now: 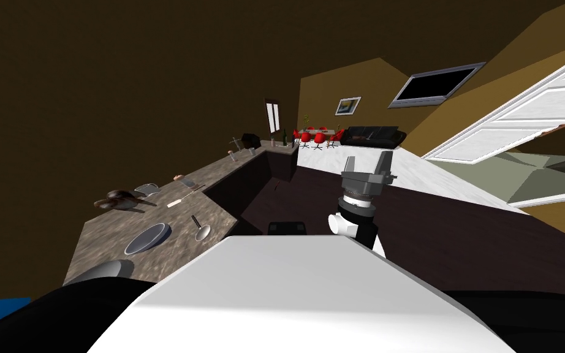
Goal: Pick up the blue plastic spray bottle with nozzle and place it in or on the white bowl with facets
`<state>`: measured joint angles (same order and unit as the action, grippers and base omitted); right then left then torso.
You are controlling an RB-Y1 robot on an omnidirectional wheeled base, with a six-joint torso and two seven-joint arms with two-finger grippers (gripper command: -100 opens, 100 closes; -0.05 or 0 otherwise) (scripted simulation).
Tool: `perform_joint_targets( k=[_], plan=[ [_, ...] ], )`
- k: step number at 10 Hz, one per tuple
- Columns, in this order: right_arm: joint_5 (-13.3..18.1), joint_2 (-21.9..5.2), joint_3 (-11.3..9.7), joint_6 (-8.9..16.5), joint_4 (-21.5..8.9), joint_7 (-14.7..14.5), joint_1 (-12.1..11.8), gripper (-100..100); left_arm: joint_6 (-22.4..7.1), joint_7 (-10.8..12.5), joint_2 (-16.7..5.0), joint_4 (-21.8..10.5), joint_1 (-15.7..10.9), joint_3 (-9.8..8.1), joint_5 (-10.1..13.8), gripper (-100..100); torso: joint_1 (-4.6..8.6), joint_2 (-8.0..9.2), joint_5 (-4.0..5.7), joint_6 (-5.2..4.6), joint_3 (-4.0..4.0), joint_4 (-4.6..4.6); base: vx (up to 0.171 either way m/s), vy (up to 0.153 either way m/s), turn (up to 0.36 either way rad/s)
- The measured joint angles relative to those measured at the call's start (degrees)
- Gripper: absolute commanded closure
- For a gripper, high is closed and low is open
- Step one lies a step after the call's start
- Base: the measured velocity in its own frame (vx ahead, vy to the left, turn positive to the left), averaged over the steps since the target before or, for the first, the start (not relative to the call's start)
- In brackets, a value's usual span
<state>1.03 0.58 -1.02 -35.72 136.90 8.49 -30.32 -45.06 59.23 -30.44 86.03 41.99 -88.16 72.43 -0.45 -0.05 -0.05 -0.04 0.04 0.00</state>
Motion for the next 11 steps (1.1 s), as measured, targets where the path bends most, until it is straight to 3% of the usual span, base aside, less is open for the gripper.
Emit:
perform_joint_targets(
  k=[4,5,9,10,11],
  plan=[
    [0.0,0.0,0.0,0.0,0.0,0.0,0.0,0,-3.1,4.2,0.1,-0.1,0.9,-0.45,-1.8,100,0.23,0.06,0.05,0.07,-0.05,-0.03,0.013,0.056,-0.009],
    [0.0,0.0,0.0,0.0,0.0,0.0,0.0,0,-3.2,4.4,0.2,-0.1,0.9,-0.47,-1.8,-100,0.35,0.08,0.08,0.06,-0.06,-0.04,0.001,0.006,-0.001],
    [0.0,0.0,0.0,0.0,0.0,0.0,0.0,0,-3.2,4.4,0.2,-0.1,0.9,-0.46,-1.8,-100,0.51,0.11,0.13,0.07,-0.07,-0.04,0.000,0.000,0.000],
    [0.0,0.0,0.0,0.0,0.0,0.0,0.0,0,-3.2,4.4,0.2,-0.1,0.9,-0.46,-1.8,0,0.51,0.11,0.13,0.07,-0.07,-0.04,0.000,0.000,0.000],
    [0.0,0.0,0.0,0.0,0.0,0.0,0.0,0,-3.2,4.4,0.2,-0.1,0.9,-0.46,-1.8,-100,0.52,0.11,0.13,0.07,-0.07,-0.04,-0.001,0.001,-0.063]
  ],
)
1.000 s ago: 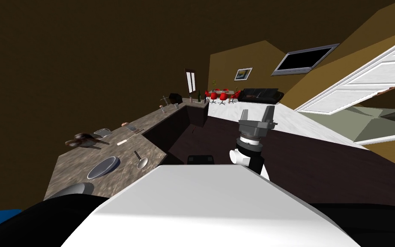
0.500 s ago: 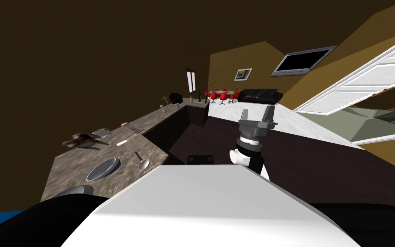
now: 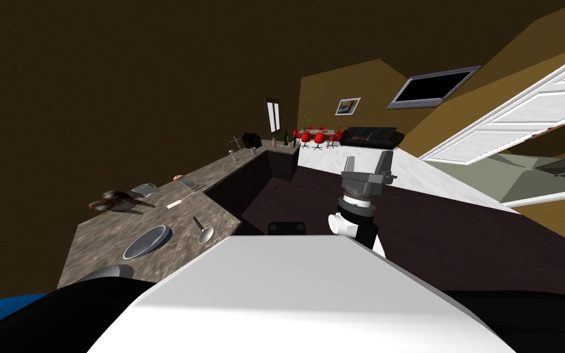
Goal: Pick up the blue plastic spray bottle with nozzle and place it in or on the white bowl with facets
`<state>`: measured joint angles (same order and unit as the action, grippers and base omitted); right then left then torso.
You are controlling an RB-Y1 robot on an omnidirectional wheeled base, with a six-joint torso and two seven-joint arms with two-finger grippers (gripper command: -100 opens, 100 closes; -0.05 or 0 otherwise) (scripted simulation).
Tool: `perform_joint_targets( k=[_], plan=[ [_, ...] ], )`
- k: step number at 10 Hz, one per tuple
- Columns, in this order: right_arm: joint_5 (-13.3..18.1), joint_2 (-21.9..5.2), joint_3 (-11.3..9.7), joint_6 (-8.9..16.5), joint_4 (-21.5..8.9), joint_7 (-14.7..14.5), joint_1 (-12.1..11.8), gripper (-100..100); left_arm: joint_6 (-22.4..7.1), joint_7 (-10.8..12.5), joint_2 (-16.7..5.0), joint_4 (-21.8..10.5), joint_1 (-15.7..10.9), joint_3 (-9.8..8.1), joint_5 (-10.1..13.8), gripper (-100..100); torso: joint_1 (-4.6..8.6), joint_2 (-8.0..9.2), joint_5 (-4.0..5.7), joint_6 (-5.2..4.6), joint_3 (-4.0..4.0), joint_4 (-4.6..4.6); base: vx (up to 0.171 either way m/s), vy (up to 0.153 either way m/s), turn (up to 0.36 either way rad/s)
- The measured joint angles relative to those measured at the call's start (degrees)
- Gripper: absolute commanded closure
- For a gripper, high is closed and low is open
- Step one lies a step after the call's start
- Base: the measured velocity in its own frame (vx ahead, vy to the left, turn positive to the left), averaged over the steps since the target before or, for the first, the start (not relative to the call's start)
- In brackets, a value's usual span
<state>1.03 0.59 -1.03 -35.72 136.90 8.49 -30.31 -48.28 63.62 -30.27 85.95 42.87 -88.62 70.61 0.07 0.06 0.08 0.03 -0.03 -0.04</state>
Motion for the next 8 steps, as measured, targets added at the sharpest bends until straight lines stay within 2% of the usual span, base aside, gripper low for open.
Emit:
perform_joint_targets(
  k=[1,3,4,5,8],
  plan=[
    [0.0,0.0,0.0,0.0,0.0,0.0,0.0,0,-0.6,0.8,-0.3,0.4,0.9,-0.73,0.0,-100,0.01,0.01,0.02,-0.01,0.00,0.00,-0.003,0.005,-0.104],
    [0.0,0.0,0.0,0.0,0.0,0.0,0.0,0,-2.9,4.5,-1.8,1.7,3.5,-2.81,-0.2,-100,-0.01,0.01,0.01,0.00,0.00,0.00,-0.004,0.008,-0.069],
    [0.0,0.0,0.0,0.0,0.0,0.0,0.0,0,-3.8,5.1,-2.6,1.2,4.6,-3.80,0.3,-100,-0.01,0.01,0.01,0.00,-0.01,0.00,0.000,0.000,0.000],
    [0.0,0.0,0.0,0.0,0.0,0.0,0.0,0,-3.9,5.2,-2.7,1.1,4.7,-3.92,0.3,0,-0.01,0.01,-0.01,0.00,-0.01,-0.01,0.000,0.000,0.000],
    [0.0,0.0,0.0,0.0,0.0,0.0,0.0,0,-3.9,5.2,-2.7,1.2,4.7,-3.90,0.3,0,0.00,0.00,-0.01,0.00,0.00,0.00,0.000,0.000,0.000]
  ],
)
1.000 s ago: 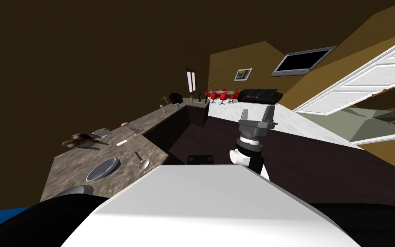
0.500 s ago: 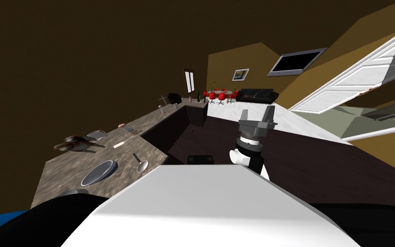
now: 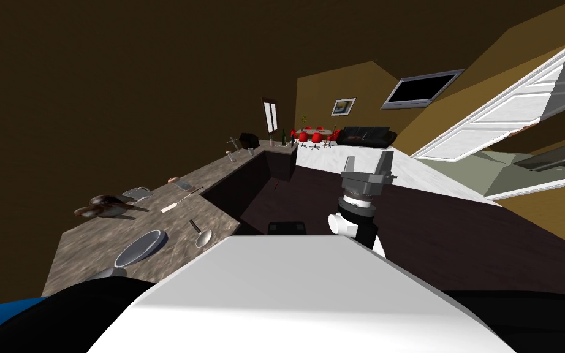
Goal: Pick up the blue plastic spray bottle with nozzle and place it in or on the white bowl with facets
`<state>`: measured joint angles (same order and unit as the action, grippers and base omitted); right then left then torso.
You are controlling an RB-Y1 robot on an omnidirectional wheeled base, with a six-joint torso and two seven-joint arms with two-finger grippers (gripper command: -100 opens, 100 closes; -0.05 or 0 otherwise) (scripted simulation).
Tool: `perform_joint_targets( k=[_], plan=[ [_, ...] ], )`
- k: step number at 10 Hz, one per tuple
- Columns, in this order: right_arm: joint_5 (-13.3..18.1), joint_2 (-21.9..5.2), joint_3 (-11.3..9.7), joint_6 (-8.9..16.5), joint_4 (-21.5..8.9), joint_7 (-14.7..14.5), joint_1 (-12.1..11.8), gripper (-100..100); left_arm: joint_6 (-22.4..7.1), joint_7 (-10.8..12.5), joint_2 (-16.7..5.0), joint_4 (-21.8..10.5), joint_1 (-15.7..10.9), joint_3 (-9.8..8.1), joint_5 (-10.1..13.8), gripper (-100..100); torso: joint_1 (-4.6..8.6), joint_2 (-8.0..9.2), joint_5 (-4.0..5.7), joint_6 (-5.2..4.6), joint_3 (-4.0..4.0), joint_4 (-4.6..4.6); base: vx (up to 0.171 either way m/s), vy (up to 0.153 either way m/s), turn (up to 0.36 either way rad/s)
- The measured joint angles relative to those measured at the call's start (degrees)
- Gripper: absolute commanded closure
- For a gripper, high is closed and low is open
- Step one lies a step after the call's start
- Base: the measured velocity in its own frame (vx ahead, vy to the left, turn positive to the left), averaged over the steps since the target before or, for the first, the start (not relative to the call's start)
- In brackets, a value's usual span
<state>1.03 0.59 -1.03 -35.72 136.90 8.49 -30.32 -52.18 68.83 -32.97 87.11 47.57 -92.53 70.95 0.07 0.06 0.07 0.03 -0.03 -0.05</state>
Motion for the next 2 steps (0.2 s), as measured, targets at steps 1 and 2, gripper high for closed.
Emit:
perform_joint_targets(
  k=[1,2],
  plan=[
    [0.0,0.0,0.0,0.0,0.0,0.0,0.0,0,0.0,0.0,0.0,0.0,0.0,0.00,0.0,0,0.00,0.00,0.00,0.00,0.00,0.00,0.000,0.000,0.000],
    [0.0,0.0,0.0,0.0,0.0,0.0,0.0,0,0.0,0.0,0.0,0.0,0.0,0.00,0.0,0,0.00,0.00,0.00,0.00,0.00,0.00,0.000,0.000,0.000]
  ],
)
